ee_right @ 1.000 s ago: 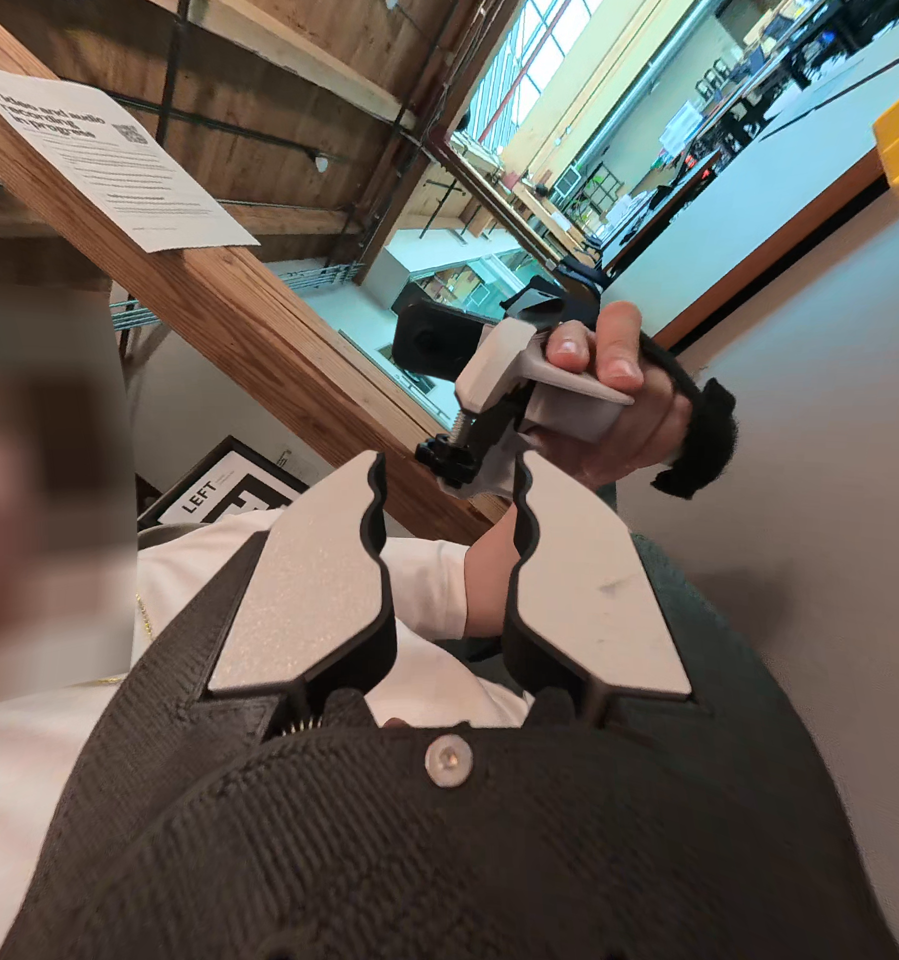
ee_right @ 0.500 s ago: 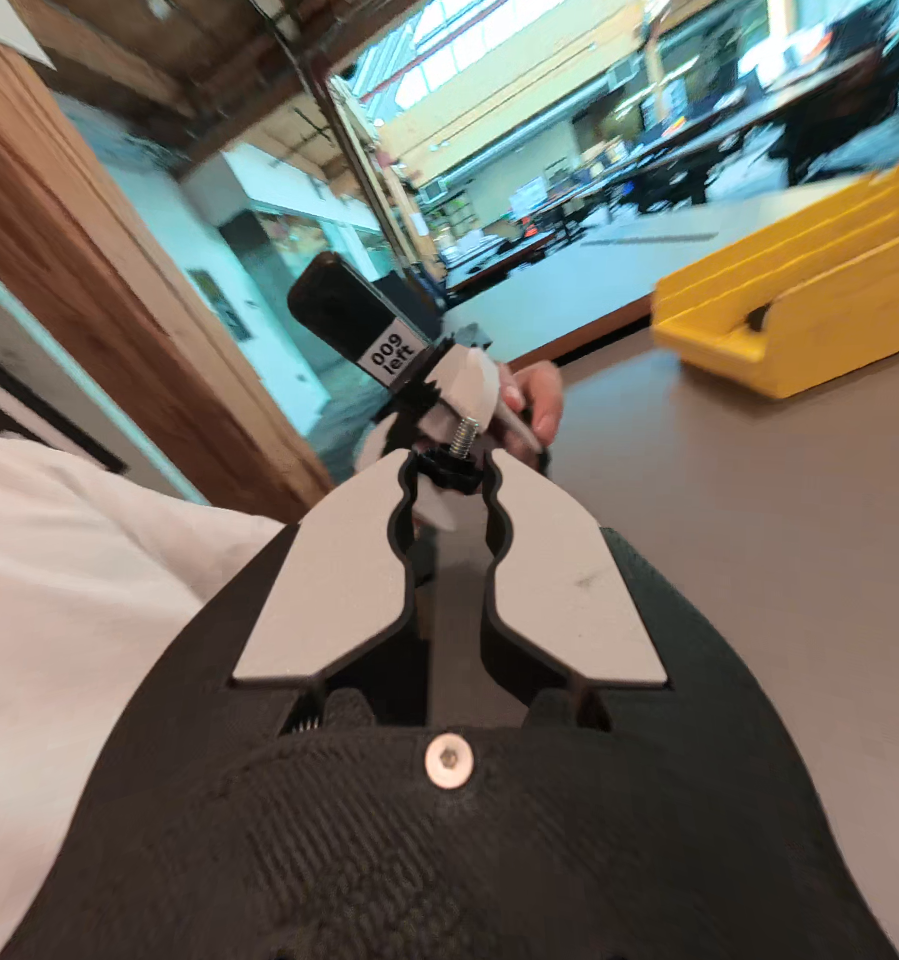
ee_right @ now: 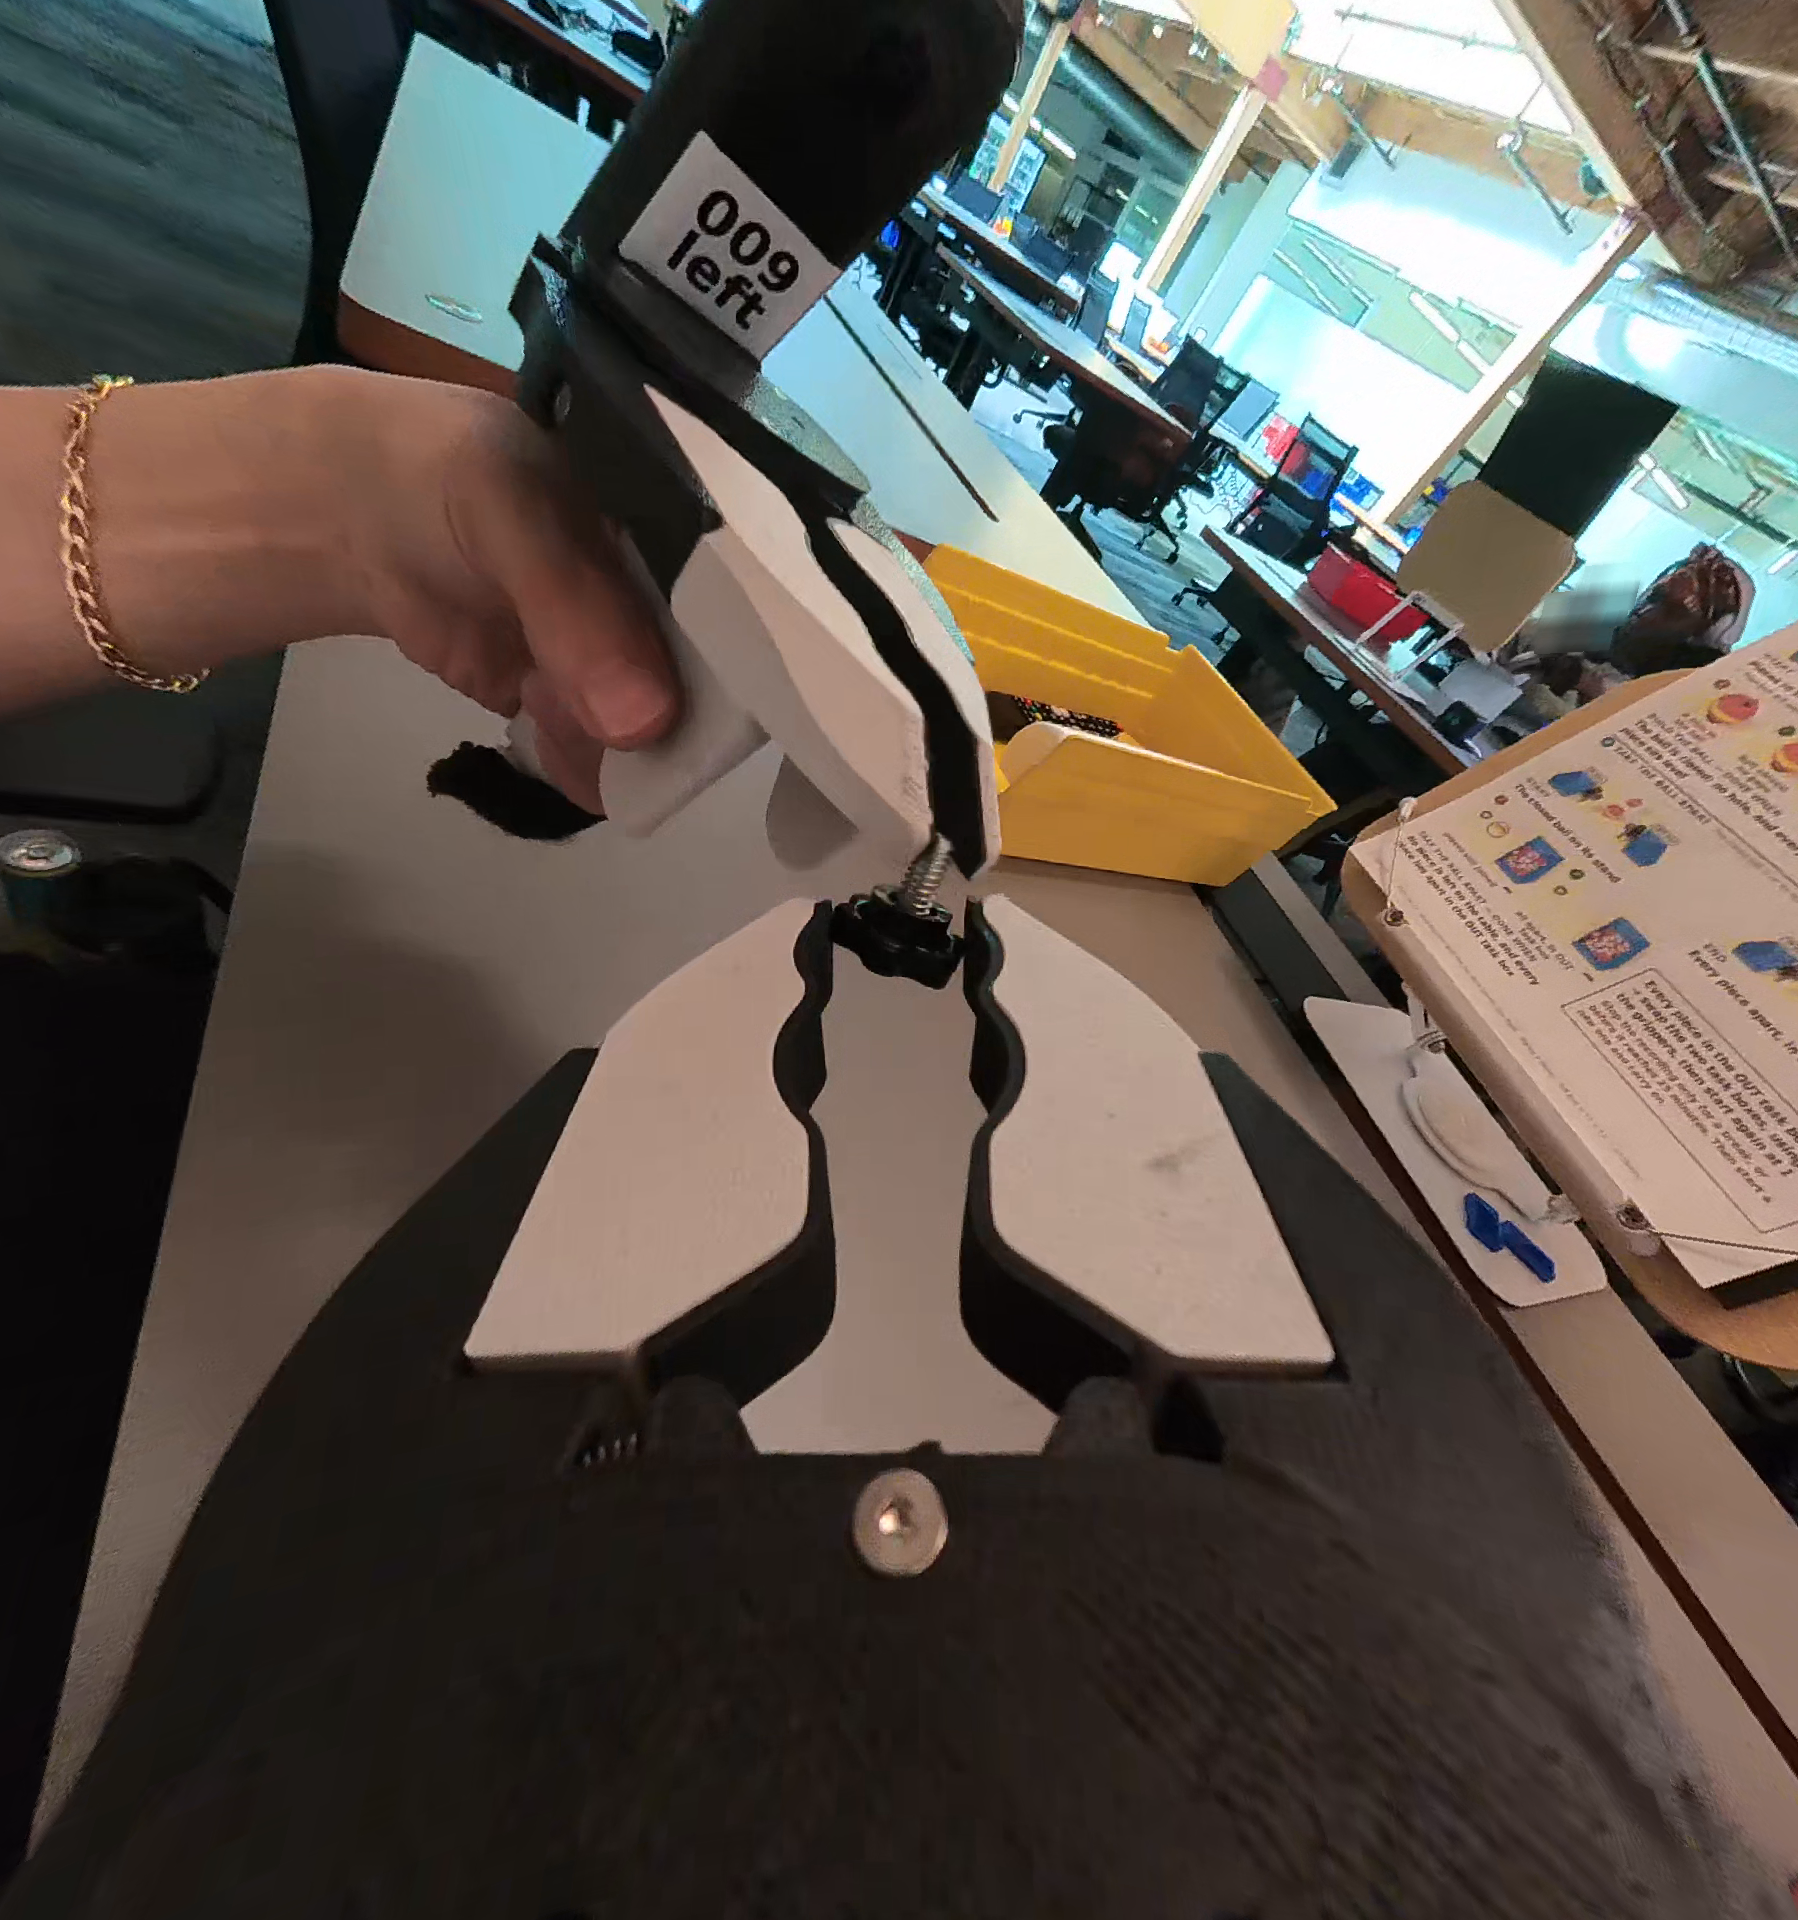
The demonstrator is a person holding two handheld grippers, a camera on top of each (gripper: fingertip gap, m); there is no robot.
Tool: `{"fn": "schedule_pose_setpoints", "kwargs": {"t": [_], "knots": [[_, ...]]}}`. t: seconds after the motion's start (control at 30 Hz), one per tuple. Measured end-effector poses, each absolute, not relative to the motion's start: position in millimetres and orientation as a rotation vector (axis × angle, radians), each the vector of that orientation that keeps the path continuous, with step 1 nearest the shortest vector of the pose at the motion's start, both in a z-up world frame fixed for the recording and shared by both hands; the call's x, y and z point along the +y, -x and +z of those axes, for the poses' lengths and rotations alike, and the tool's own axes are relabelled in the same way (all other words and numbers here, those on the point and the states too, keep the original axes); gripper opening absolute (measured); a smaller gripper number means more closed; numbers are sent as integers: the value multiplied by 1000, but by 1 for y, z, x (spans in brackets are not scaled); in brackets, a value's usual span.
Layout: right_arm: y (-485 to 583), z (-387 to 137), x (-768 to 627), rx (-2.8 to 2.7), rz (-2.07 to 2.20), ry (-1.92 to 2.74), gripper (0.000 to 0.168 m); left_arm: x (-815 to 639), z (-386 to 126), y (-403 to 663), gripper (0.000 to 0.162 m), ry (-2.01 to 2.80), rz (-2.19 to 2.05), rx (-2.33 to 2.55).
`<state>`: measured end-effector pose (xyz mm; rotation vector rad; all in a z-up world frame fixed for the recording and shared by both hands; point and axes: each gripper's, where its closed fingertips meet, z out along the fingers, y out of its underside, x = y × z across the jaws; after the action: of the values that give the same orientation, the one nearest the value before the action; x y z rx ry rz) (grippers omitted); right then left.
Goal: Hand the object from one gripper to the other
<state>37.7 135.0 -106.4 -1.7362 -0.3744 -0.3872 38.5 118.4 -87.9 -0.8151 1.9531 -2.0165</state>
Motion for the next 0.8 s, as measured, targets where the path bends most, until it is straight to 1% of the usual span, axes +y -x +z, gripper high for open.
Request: {"fn": "schedule_pose_setpoints", "kwargs": {"t": [0.1, 0.13, 0.27, 0.43, 0.47, 0.57, 0.6, 0.73, 0.8], "knots": [[-32, -103, 135, -373, -340, 1710, 24, 118, -85, -35, 8, 811, -2073, 1959], [-32, -101, 136, -365, -339, 1703, 24, 117, -86, -34, 6, 796, -2071, 1969], [-31, -103, 137, -346, -301, 1709, 24, 117, -88, -34, 5, 736, -2036, 1975], [-24, -106, 136, -258, -89, 1700, 25, 117, -92, -31, 5, 606, -2021, 1989], [-22, -104, 135, -225, -2, 1687, 30, 117, -90, -29, 5, 567, -2037, 1971], [-10, -98, 130, -99, 386, 1648, 58, 120, -74, -19, 5, 420, -2155, 1876], [-5, -96, 128, -64, 528, 1625, 64, 122, -71, -16, 5, 378, -2171, 1853], [13, -81, 121, 27, 1039, 1446, 61, 121, -69, 3, 5, 164, -2180, 1856], [15, -78, 121, 75, 1201, 1383, 52, 119, -71, 11, 5, 76, -2176, 1870]]}}
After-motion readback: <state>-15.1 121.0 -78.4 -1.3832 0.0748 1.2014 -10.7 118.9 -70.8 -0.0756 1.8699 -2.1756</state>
